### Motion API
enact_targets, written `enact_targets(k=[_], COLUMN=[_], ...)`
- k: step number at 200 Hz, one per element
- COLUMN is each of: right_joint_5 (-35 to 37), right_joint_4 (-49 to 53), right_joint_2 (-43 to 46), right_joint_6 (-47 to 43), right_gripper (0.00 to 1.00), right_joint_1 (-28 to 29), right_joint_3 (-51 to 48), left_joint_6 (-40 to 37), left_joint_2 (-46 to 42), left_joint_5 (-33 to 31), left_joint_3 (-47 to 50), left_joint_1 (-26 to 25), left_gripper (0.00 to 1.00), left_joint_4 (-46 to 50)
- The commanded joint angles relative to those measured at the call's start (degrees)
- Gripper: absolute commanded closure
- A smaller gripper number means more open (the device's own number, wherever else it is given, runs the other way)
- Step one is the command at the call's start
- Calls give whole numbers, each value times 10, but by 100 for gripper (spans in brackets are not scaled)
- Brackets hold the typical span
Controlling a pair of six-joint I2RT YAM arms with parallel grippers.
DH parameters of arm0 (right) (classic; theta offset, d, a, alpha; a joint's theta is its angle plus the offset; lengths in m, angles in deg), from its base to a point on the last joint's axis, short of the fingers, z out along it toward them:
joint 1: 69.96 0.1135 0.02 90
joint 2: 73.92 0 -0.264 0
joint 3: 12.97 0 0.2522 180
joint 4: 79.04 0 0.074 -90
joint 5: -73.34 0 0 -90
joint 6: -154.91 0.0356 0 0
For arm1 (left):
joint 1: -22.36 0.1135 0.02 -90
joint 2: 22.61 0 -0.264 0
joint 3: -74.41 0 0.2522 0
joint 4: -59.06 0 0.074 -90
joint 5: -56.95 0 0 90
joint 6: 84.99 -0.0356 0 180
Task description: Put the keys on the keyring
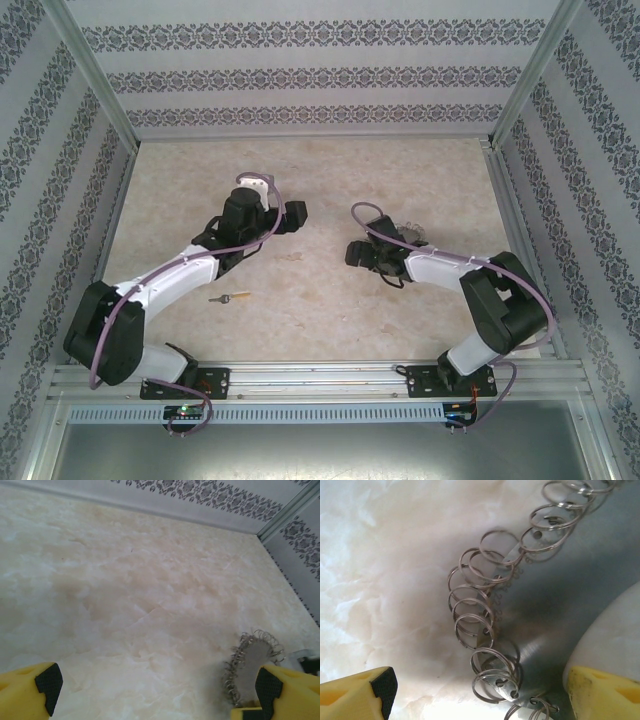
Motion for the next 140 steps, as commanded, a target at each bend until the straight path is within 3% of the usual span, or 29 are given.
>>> enact_targets(k=[1, 70, 140], right_joint_5=[-10, -29, -86], right_joint_4=[3, -5, -15], right_joint_2=[-28, -177, -352], right_joint_6=[32, 62, 95], right_gripper=[12, 12, 14], right_joint_1=[38, 138, 180], right_joint_3=[20, 184, 415], left_joint_6=[14, 13, -17], left_joint_2=[-28, -103, -194], left_joint_5=[15, 9, -20], left_joint_3=[-2, -2, 1], left_joint_1=[-5, -5, -5], left_gripper=[0, 0, 0], left_joint_4=[21, 54, 104])
